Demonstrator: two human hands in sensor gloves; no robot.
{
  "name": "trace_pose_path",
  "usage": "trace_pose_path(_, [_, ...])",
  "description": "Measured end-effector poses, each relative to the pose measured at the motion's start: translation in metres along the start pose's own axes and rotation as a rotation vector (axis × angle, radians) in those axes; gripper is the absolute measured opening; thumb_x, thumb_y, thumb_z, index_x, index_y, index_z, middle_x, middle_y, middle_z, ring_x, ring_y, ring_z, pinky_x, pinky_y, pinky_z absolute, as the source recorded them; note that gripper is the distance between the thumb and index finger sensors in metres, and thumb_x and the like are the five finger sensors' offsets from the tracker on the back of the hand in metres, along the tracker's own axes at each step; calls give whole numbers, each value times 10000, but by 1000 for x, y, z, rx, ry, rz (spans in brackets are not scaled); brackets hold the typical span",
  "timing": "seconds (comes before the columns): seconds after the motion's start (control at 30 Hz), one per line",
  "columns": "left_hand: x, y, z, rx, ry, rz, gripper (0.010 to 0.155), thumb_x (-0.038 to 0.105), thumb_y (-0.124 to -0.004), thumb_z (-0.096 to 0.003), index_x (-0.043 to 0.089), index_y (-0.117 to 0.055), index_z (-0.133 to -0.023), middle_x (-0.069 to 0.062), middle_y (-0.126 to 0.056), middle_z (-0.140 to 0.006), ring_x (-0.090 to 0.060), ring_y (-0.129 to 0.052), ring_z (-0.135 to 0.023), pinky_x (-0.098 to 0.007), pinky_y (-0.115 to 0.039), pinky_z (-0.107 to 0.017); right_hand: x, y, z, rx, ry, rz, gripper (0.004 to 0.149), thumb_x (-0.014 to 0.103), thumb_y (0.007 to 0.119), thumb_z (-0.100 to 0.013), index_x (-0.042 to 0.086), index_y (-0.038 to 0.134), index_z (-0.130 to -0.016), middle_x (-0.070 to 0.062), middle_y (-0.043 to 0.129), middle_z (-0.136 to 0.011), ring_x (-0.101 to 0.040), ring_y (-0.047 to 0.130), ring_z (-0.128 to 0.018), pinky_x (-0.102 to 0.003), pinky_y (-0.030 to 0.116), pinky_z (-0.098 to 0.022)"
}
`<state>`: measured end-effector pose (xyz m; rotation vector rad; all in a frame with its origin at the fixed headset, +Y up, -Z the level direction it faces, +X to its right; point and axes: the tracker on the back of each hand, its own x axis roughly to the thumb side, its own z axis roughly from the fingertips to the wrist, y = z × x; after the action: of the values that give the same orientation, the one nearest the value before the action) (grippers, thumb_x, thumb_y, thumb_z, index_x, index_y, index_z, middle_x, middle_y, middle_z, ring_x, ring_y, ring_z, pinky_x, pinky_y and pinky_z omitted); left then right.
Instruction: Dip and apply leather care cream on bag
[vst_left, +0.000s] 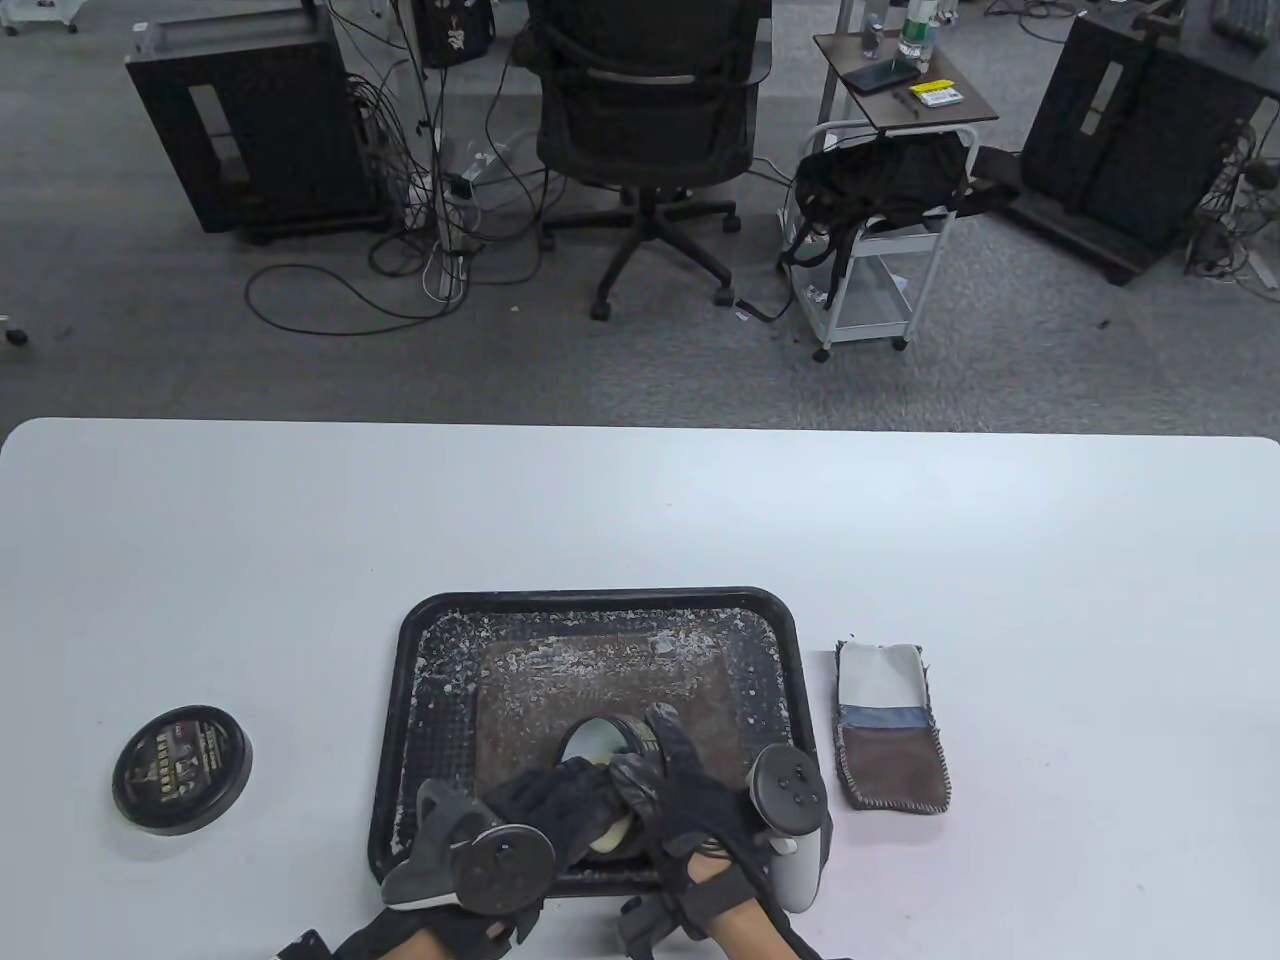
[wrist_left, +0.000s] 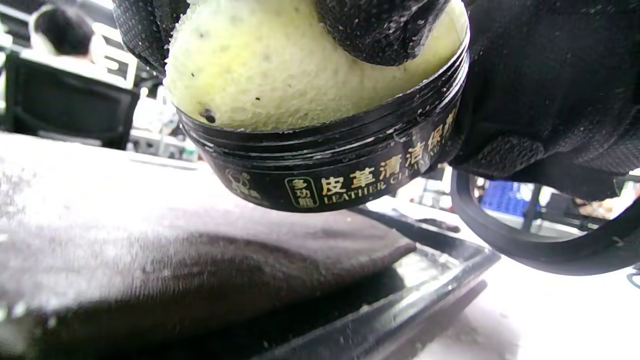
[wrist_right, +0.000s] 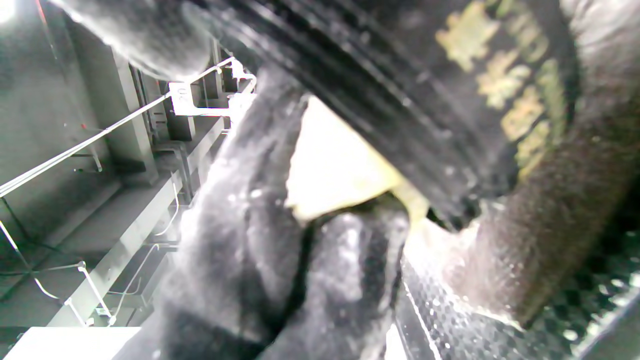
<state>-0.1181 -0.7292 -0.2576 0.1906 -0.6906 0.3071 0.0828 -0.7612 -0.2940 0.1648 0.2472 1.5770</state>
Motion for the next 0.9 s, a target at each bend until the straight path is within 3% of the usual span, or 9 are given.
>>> trace_pose_path(0.17, [-4,19,7,167,-10,112,542,312,-758,-381,333,-730,-922,-8,-825,-975,-234,-878,-889,-444,-799,-616,7,-16,-1,-35,-32,-54,863,488,713,-515,-4,285,-1081,-344,494,-1003,-596,739,-827,-629,735,-552])
trace_pose_path(0.3, [-8,29,14,279,7,175,544,310,-757,-385,328,-723,-928,-11,-822,-979,-241,-873,-892,-448,-798,-617,12,-49,2,-178,-44,-100,853,500,714,-518,20,301,-1090,-330,507,-1011,-582,752,-826,-612,750,-547])
trace_pose_path(0.5, [-23,29,16,273,83,179,545,308,-759,-391,326,-715,-934,-14,-806,-989,-247,-857,-903,-454,-785,-627,30,-105,14,-413,-118,-68,812,510,735,-515,123,349,-1115,-309,571,-1010,-557,816,-793,-581,793,-521])
trace_pose_path(0.73, [-29,29,17,267,120,169,546,311,-760,-395,321,-709,-939,-17,-800,-994,-251,-852,-907,-457,-782,-629,50,-173,44,-769,-179,130,745,490,705,-517,199,385,-1123,-284,565,-1025,-527,797,-813,-565,767,-544])
trace_pose_path(0.9, [-29,28,17,261,122,161,546,315,-760,-397,323,-706,-941,-15,-796,-997,-248,-847,-913,-457,-778,-634,44,-215,61,-903,-155,89,737,479,692,-520,198,371,-1121,-283,543,-1029,-525,779,-820,-564,756,-549])
